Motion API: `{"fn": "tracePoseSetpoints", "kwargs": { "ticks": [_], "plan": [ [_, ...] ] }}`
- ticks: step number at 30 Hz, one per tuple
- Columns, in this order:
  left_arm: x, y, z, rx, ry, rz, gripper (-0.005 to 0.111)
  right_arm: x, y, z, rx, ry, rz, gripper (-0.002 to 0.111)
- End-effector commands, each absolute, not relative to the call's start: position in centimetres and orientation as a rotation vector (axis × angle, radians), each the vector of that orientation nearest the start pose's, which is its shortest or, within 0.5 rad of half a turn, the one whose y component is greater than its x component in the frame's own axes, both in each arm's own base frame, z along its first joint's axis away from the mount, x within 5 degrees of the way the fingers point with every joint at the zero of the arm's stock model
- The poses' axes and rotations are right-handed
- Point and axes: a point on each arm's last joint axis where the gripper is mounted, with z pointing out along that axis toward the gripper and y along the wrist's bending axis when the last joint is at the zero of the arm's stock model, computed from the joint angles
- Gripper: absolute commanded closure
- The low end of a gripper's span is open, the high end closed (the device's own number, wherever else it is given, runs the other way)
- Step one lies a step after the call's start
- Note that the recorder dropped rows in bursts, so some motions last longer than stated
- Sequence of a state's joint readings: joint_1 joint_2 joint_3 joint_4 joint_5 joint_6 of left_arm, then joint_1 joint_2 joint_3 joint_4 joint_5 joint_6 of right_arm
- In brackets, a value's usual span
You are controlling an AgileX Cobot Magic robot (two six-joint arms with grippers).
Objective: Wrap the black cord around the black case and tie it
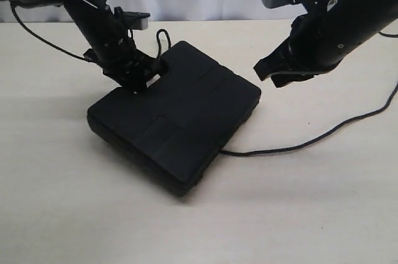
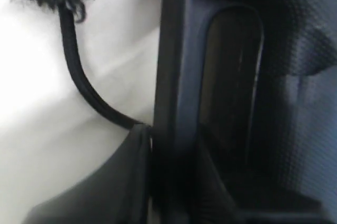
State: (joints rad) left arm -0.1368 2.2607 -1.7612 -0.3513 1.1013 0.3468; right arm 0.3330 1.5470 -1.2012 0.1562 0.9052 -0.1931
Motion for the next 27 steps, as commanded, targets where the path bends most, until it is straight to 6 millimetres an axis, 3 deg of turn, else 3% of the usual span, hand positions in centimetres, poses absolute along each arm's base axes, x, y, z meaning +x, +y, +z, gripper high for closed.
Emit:
{"fn": "tracePoseSetpoints", "kwargs": {
  "ticks": [1, 4, 5, 8, 11, 13, 17, 23, 27],
  "plan": [
    [44.5, -8.8, 20.6, 0.231, 2.925, -0.564, 0.107, 27.6, 10.3, 32.3, -0.690, 2.484, 0.171, 0.104],
    [43.7, -9.3, 23.2, 0.198, 2.890, -0.656, 0.107, 25.9, 10.2, 34.5, -0.778, 2.375, 0.147, 0.104],
    [43.1, -9.9, 24.7, 0.176, 2.858, -0.780, 0.107, 24.6, 11.0, 35.4, -0.885, 2.296, 0.138, 0.104],
    [42.9, -11.2, 25.9, 0.117, 2.795, -1.019, 0.107, 21.4, 13.7, 35.4, -1.107, 2.091, 0.120, 0.104],
    [42.7, -12.1, 25.9, 0.136, 2.795, -1.042, 0.107, 19.2, 14.6, 33.7, -1.048, 1.940, 0.036, 0.104],
    [42.6, -12.6, 25.9, 0.147, 2.794, -1.053, 0.107, 18.1, 15.0, 31.5, -0.917, 1.917, 0.110, 0.104],
    [42.2, -13.9, 26.1, 0.158, 2.785, -1.110, 0.107, 16.8, 15.4, 26.6, -0.861, 1.940, 0.091, 0.104],
    [42.3, -14.6, 26.2, 0.046, 2.779, -1.133, 0.107, 16.7, 16.2, 25.6, -0.778, 1.954, 0.161, 0.103],
    [42.6, -14.6, 26.3, -0.158, 2.785, -1.159, 0.107, 16.7, 16.2, 25.4, -0.772, 1.963, 0.163, 0.086]
  ]
}}
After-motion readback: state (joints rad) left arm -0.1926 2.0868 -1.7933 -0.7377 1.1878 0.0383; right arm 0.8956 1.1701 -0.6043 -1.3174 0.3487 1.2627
